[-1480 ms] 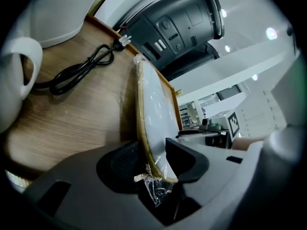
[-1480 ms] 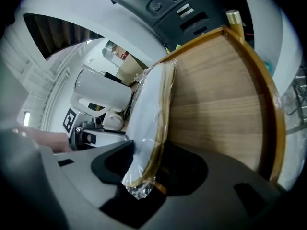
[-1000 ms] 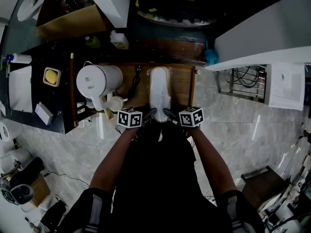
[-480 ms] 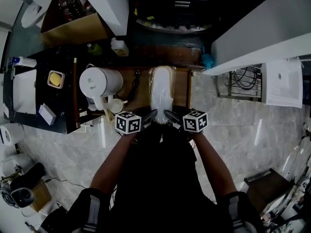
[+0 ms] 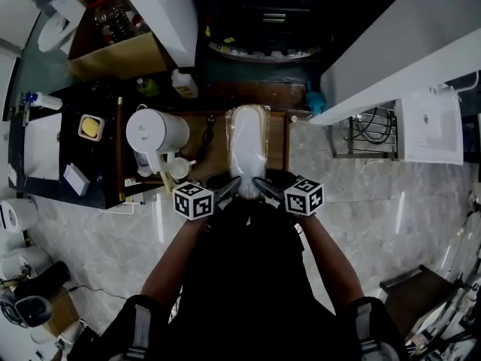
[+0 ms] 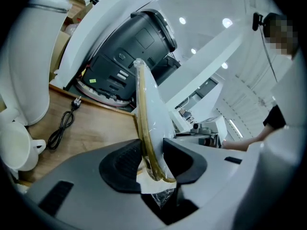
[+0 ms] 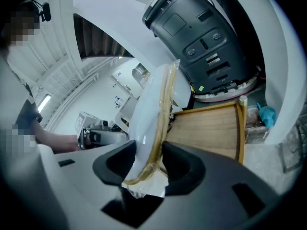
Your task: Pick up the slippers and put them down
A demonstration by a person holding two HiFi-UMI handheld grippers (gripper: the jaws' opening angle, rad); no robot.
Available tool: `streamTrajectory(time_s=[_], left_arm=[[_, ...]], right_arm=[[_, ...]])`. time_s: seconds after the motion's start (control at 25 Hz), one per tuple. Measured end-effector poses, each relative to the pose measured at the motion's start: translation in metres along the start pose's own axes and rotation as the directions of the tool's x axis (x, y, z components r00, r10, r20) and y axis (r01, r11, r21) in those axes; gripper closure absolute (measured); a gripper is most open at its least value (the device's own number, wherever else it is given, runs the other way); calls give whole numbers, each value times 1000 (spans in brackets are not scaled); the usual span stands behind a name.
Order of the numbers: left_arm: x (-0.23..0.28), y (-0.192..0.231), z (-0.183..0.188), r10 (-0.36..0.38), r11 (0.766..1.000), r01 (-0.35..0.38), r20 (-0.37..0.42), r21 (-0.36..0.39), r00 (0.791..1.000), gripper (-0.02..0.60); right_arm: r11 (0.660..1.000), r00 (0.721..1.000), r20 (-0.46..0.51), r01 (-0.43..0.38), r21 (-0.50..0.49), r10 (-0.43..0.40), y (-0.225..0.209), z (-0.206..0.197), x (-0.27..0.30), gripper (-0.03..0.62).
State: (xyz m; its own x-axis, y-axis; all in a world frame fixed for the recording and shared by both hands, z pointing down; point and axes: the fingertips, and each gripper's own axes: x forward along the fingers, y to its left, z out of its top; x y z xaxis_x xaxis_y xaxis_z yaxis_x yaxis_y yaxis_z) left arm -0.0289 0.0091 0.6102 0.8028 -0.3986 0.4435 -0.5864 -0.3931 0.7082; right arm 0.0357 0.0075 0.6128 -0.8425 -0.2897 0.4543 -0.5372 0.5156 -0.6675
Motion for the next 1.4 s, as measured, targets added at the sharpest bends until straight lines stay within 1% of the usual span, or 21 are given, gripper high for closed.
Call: streamTrajectory(time_s=[0.12,0.36,0.56,0.76,0.92,1.0,1.16,1.4], left_arm=[[-12,-17,11,-20,1000,19,38,18,999,439],[-29,-49,33,-49,995,41,84,95,995,439],[-39,-71,48,-70,987,53,112,151,991,439],[-54,-102,75,-99,973,61,167,223,981,439],[-64,-120,97,-118,959,56,210,279,971,439],[-70,-125,108,-128,955,55,237,292,963,439],[-82,-130,121,-149,949,57,281,312,948,439],[-93,-129,122,-150,948,51,298,314,943,440]], right_arm=[[999,999,46,-18,-27,19,19,13,-14,422],[997,992,118,-27,-68,35,47,32,-37,431],[994,986,164,-5,-112,24,64,47,-53,431],[989,970,239,-3,-148,39,88,72,-75,433],[976,954,294,13,-215,52,103,96,-86,437],[969,947,315,18,-245,62,111,107,-89,441],[964,938,337,13,-265,80,122,120,-89,441],[955,935,344,23,-296,84,134,122,-85,441]])
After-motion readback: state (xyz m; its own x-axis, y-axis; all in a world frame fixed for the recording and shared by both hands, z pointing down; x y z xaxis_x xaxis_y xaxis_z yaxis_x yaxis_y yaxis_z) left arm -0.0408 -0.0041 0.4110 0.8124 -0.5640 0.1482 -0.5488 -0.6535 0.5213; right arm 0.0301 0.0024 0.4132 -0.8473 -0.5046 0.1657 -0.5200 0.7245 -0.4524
